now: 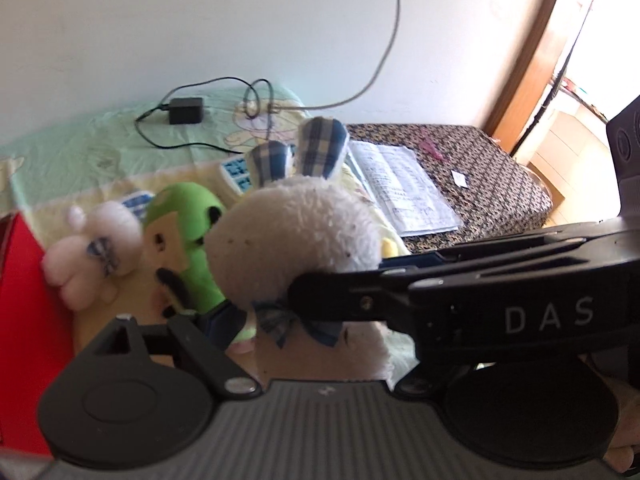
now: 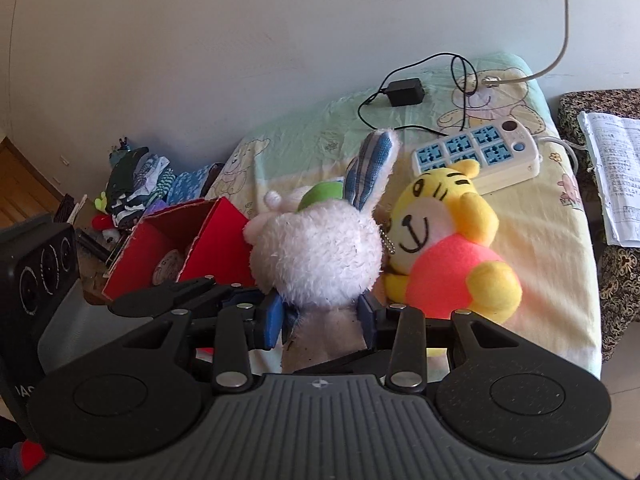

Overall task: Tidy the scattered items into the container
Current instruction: 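Carry the white plaid-eared bunny in the right gripper toward the red box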

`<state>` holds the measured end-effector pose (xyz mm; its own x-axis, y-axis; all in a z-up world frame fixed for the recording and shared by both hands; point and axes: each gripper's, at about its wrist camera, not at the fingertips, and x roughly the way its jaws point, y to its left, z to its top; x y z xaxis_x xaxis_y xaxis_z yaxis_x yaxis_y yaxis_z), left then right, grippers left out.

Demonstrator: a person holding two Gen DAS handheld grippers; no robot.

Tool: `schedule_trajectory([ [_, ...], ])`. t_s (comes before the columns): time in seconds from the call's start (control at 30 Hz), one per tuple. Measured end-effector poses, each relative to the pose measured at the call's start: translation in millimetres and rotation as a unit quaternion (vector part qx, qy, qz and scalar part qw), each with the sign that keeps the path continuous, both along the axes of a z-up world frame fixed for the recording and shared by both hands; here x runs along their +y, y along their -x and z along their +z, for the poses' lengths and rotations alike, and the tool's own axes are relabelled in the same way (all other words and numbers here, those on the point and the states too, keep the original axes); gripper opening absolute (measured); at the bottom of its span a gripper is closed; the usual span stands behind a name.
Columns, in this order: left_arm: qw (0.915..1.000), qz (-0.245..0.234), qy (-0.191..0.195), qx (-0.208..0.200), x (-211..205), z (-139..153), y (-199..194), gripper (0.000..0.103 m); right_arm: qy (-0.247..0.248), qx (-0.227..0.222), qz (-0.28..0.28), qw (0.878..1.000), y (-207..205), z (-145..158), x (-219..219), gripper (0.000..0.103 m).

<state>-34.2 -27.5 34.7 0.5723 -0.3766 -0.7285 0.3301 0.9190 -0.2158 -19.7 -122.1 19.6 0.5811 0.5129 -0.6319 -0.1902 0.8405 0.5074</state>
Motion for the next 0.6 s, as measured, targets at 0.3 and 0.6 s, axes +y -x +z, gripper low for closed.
schedule_trajectory([
  [0.3, 0.9979, 0.057, 0.006, -0.029, 68, 27, 29, 0.082, -0.002, -0.029, 0.065, 0.997, -7, 20, 63, 0.042],
  [0.6, 0.9975, 0.045, 0.016, -0.051, 147, 46, 33, 0.081, -0.004, -0.047, 0.057, 0.997, -25, 34, 131, 0.042],
])
